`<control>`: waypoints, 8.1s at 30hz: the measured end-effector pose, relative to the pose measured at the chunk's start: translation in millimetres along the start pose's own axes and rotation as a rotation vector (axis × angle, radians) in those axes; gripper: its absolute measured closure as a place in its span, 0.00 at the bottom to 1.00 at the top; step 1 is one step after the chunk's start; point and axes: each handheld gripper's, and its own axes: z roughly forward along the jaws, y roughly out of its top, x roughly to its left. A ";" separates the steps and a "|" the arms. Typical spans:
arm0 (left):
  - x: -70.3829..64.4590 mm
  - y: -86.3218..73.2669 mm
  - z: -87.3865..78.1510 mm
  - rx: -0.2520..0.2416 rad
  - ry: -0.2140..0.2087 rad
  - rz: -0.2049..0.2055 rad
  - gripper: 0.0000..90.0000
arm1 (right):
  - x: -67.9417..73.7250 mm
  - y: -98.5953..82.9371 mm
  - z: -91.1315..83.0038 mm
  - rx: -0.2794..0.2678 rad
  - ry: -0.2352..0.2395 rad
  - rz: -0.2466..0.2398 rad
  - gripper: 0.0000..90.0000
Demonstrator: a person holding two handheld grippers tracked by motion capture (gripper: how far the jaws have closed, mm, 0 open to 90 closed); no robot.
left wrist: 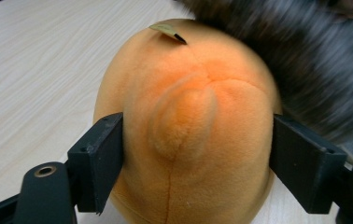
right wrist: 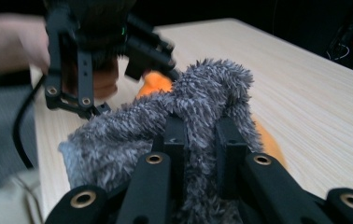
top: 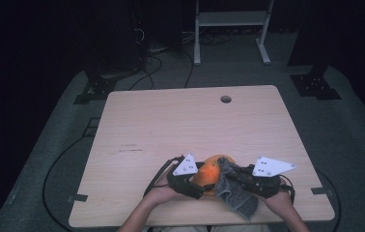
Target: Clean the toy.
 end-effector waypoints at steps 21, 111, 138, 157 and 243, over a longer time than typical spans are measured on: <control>-10.3 -2.0 7.3 0.007 -0.045 0.071 0.14 | -17.8 -15.9 -9.6 0.003 0.023 0.071 0.86; -18.3 9.2 8.3 -0.112 0.064 0.104 0.28 | -17.6 -0.6 -27.5 -0.058 -0.024 0.096 0.86; -3.9 13.8 -9.9 -0.035 0.034 -0.008 0.20 | -18.6 -15.7 0.4 -0.104 0.040 0.179 0.86; -4.9 10.5 -1.2 -0.081 0.066 0.023 0.24 | -21.8 0.6 -30.0 -0.184 -0.045 0.147 0.86; 0.2 2.8 9.0 -0.085 0.104 -0.030 0.31 | -19.2 -17.5 -6.7 -0.020 -0.163 0.038 0.86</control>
